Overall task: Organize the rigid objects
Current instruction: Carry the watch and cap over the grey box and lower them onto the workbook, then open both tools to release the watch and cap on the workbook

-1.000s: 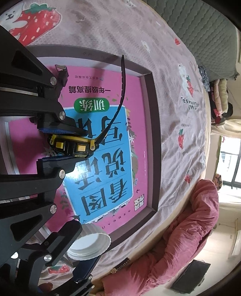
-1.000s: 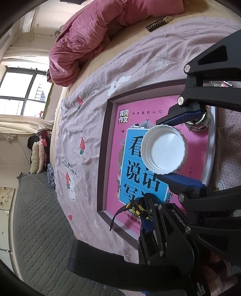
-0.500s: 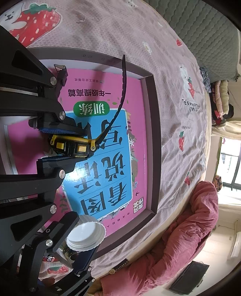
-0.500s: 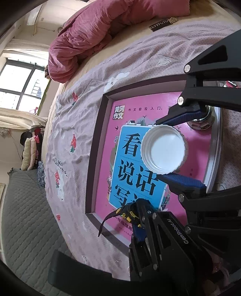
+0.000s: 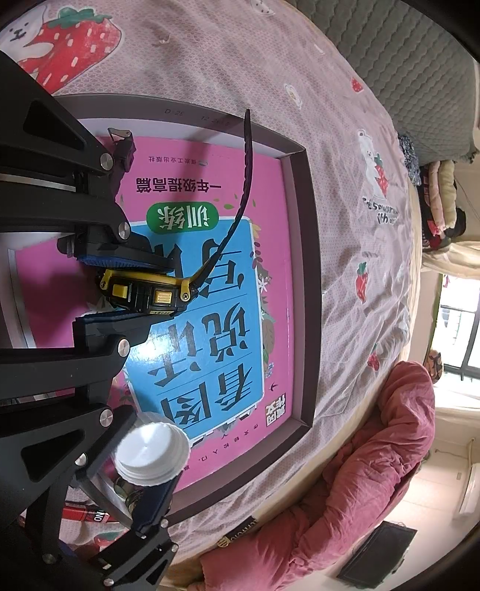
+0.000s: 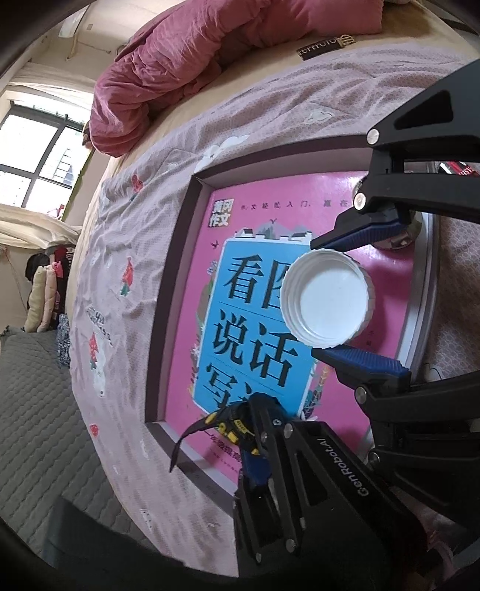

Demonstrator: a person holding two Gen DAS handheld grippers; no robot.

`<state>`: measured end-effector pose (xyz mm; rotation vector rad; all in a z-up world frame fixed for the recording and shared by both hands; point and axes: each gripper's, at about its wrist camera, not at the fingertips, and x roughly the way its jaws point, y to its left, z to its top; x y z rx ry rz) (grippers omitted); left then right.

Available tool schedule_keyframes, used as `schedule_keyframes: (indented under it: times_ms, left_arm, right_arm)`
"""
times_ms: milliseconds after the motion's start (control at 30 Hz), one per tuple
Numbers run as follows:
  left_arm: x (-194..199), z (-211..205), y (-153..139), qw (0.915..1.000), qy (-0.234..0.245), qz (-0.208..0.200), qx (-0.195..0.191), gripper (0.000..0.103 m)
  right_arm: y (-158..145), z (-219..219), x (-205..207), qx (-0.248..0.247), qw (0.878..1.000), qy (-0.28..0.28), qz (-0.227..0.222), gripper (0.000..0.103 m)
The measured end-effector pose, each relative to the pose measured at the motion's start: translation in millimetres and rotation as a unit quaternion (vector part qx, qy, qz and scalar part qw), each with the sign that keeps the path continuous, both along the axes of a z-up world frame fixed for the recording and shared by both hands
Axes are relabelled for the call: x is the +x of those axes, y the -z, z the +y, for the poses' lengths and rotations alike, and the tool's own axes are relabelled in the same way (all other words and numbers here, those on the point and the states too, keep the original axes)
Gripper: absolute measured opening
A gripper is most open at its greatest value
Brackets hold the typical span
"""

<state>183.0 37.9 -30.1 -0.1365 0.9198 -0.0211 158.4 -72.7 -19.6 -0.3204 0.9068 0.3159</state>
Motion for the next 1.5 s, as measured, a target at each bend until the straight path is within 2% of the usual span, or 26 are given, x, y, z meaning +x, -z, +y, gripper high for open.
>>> schedule_keyframes:
  times_ms: [300,533,733,867,1200,1500]
  left_arm:
    - [0.5,1.9,0.7,1.0,0.0,0.001,-0.006,0.019]
    - [1.7,5.6,1.7,0.9997,0.0,0.003,-0.025,0.019]
    - [2.2,5.2,1.2,0.9997,0.006,0.006,-0.023,0.02]
    - [2.3,1.8,1.5,0.9997,0.015,0.01,-0.017,0.023]
    - [2.3,-4.9,1.3,0.9994,0.031,0.014,-0.001,0.024]
    - [1.6,-9.1,0.9,0.9983,0.047,0.018,-0.027,0.026]
  right_arm:
    - [5.6,-4.2,3.7,0.003,1.0,0.009,0.023,0.05]
    - [6.2,-12.2,6.9,0.031,0.998,0.015,0.059,0.05]
    - [5.0,-19.5,5.4,0.043,0.997,0.023,0.066,0.05]
    - [2.6,-20.4,3.7,0.035,0.997,0.024,0.061,0.05]
    - [-11.0,-25.2,-11.0,0.022,0.999,0.021,0.028,0.05]
    - [-27.6,-41.7,-16.2,0.039,0.999,0.037,0.005,0.051]
